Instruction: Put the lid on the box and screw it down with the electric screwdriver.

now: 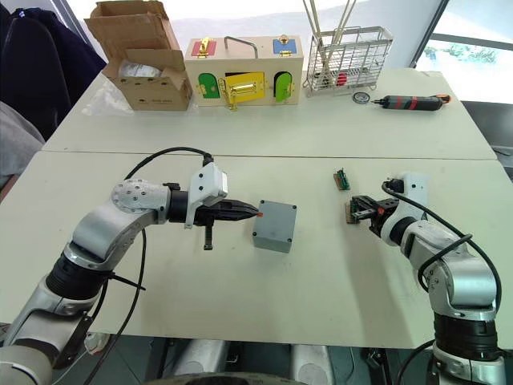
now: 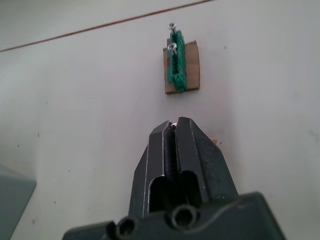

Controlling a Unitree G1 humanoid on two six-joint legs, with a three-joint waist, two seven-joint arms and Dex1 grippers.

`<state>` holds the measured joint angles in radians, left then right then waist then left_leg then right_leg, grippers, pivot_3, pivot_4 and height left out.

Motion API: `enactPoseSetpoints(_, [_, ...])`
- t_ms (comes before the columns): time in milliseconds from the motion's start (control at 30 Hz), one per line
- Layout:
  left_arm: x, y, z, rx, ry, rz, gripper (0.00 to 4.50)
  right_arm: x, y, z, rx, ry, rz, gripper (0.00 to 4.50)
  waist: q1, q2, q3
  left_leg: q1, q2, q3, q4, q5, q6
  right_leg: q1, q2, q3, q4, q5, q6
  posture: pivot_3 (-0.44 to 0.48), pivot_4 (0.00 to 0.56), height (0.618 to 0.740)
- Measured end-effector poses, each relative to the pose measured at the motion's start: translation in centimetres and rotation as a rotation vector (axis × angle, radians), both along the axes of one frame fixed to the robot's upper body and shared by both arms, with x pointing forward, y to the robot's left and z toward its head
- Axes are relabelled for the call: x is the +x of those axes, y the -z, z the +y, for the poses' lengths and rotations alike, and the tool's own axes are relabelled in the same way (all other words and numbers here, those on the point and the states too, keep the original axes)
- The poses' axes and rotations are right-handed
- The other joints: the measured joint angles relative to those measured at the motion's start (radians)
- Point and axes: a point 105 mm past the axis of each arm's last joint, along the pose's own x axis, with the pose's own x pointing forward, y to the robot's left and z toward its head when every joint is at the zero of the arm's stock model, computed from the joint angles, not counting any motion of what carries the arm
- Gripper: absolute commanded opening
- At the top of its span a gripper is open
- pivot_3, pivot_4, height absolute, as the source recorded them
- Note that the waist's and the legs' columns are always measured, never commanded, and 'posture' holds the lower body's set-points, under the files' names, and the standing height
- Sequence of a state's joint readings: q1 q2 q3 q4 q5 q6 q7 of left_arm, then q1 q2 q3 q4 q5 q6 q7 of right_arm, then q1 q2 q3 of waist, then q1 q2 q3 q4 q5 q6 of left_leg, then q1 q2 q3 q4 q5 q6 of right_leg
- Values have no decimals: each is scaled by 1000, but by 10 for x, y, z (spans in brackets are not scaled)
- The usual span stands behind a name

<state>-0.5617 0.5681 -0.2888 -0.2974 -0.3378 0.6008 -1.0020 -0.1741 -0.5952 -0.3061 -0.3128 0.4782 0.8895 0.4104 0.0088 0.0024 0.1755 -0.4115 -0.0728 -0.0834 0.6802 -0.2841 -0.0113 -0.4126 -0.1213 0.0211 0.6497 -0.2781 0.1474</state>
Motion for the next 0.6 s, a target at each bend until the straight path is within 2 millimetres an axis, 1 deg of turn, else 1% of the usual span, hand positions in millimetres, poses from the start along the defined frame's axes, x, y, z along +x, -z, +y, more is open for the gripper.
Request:
enactPoseSetpoints(200, [0, 0, 0, 0, 2, 1, 0, 1, -14, 0, -5, -8, -44, 85, 1, 0, 0, 0, 0, 0, 0, 0, 0, 0, 0, 0, 0, 0, 0, 0, 150, 731])
enactPoseSetpoints(267, [0, 0, 0, 1, 7, 4, 0, 2, -21, 5, 0, -32, -66, 85, -1, 0, 0, 0, 0, 0, 0, 0, 0, 0, 0, 0, 0, 0, 0, 0, 150, 731])
enactPoseSetpoints(367, [0, 1, 2, 5, 11, 11, 0, 1, -39, 21, 25, -120, -127, 85, -4, 0, 0, 0, 0, 0, 0, 0, 0, 0, 0, 0, 0, 0, 0, 0, 150, 731])
enactPoseSetpoints(467, [-1, -1, 7, 7, 11, 21, 0, -6, -54, 42, 24, -251, -166, 85, -3, 0, 0, 0, 0, 0, 0, 0, 0, 0, 0, 0, 0, 0, 0, 0, 150, 731])
enactPoseSetpoints(533, [-1, -5, 16, 8, 0, 32, 0, -13, -54, 60, 23, -348, -154, 85, -6, 0, 0, 0, 0, 0, 0, 0, 0, 0, 0, 0, 0, 0, 0, 0, 150, 731])
enactPoseSetpoints(600, [-3, -6, 27, 21, -21, 44, 0, -21, -49, 81, 27, -451, -130, 85, -10, 0, 0, 0, 1, 0, -1, 0, 1, 0, 0, 0, 0, 0, 0, 0, 150, 731])
